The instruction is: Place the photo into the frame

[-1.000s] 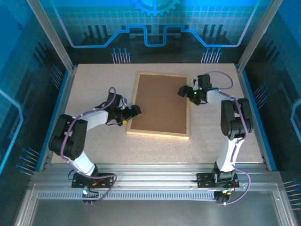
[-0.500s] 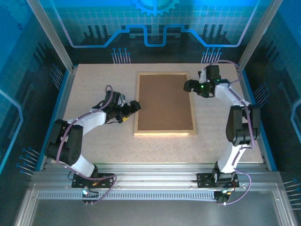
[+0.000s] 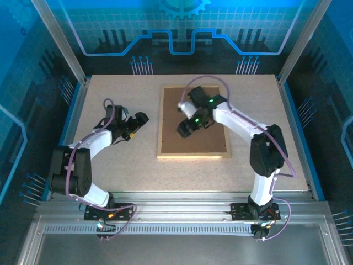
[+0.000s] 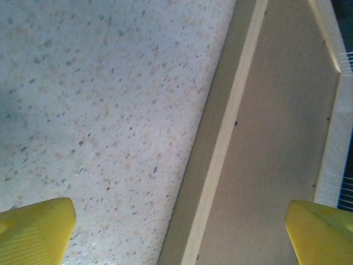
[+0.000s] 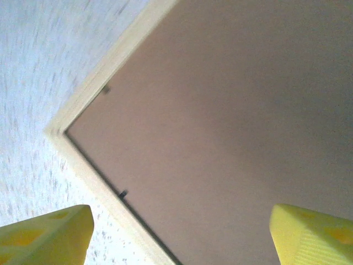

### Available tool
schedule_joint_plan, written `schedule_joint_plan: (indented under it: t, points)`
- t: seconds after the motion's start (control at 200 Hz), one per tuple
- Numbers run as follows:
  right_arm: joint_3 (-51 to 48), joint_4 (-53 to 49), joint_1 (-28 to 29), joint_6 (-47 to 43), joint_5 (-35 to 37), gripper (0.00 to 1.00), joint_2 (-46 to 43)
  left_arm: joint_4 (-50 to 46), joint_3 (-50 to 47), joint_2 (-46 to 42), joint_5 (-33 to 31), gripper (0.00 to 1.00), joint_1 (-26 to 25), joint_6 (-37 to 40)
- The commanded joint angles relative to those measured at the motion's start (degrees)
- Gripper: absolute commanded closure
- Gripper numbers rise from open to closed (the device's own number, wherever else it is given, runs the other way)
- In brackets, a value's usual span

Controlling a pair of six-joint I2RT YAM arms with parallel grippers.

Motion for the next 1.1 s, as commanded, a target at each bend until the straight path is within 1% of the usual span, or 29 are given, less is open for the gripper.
schedule_joint_plan:
  t: [0.0,0.13,0.235,0.32,0.545,0.725,0.846,1.096]
  points:
    - [0.86,-2.89,4.23,-11.99,0.86,0.15,2.49,1.73,-2.57,-1.17,2.53,0.01,0.39,-1.11]
    - [2.18,-2.45,7.27,-16.11,-0.42,0.18,5.06,1.9,-4.91,-2.77,2.54,0.01,0.57,-1.41]
    - [1.76,-0.85,9.65,-18.82,0.81,0.26,6.13,1.37,-6.77,-4.56,2.46,0.01,0.97,-1.15]
    - [1.33,0.87,11.28,-20.87,2.94,0.26,7.21,0.79,-7.87,-5.62,2.54,0.01,1.32,-0.72]
    - [3.79,0.23,14.61,-23.91,3.26,0.27,11.07,1.27,-9.37,-6.29,3.23,0.01,2.19,-1.23]
    - [1.22,2.34,15.33,-25.23,3.54,0.29,10.74,2.04,-9.44,-6.04,3.63,0.01,2.22,-1.72]
    - [-0.47,4.82,15.37,-25.57,6.08,0.29,11.14,3.21,-10.04,-5.64,4.01,0.01,2.22,-2.35]
    - [-1.59,7.91,15.66,-26.34,7.34,0.31,13.06,5.4,-11.08,-4.62,5.61,0.01,2.2,-3.7]
